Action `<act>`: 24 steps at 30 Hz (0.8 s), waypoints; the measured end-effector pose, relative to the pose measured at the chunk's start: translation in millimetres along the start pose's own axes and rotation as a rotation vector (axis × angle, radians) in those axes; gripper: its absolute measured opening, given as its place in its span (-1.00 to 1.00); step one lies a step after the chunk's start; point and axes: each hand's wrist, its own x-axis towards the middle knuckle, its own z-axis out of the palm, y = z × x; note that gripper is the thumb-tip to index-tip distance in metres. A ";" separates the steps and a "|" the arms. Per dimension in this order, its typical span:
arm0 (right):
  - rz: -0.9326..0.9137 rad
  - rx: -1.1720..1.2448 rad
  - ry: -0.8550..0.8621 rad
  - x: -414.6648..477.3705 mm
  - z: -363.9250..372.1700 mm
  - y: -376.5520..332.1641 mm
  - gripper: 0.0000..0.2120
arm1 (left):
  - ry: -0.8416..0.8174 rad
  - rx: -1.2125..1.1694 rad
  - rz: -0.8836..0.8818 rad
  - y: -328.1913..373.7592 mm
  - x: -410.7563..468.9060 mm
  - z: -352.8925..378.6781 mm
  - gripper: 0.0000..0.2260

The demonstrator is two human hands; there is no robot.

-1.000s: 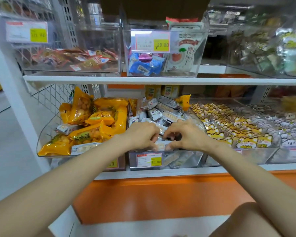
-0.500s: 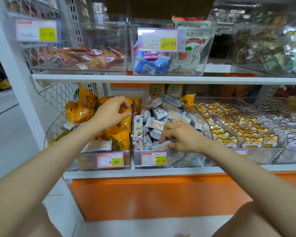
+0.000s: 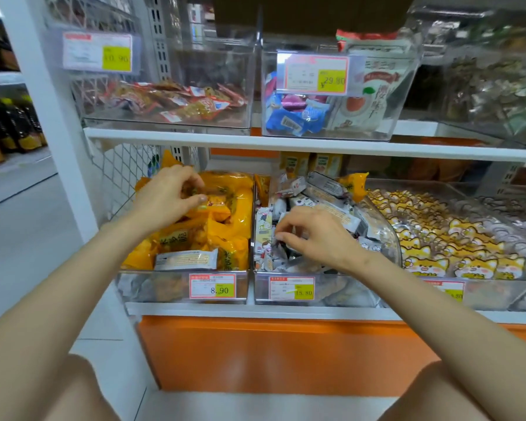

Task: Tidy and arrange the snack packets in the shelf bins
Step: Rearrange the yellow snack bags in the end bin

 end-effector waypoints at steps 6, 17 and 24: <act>-0.152 -0.060 0.039 30.8 16.7 -28.8 -0.85 | -0.167 0.219 -0.259 -46.7 -29.3 -27.7 -0.63; -0.147 -0.134 -0.448 127.7 51.1 -62.6 -0.48 | -0.272 0.253 -0.169 -81.0 -46.7 -2.1 -0.62; -0.117 -0.214 -0.578 148.2 67.7 -71.8 -0.46 | 0.002 0.205 -0.144 -62.1 -44.0 -19.8 -0.74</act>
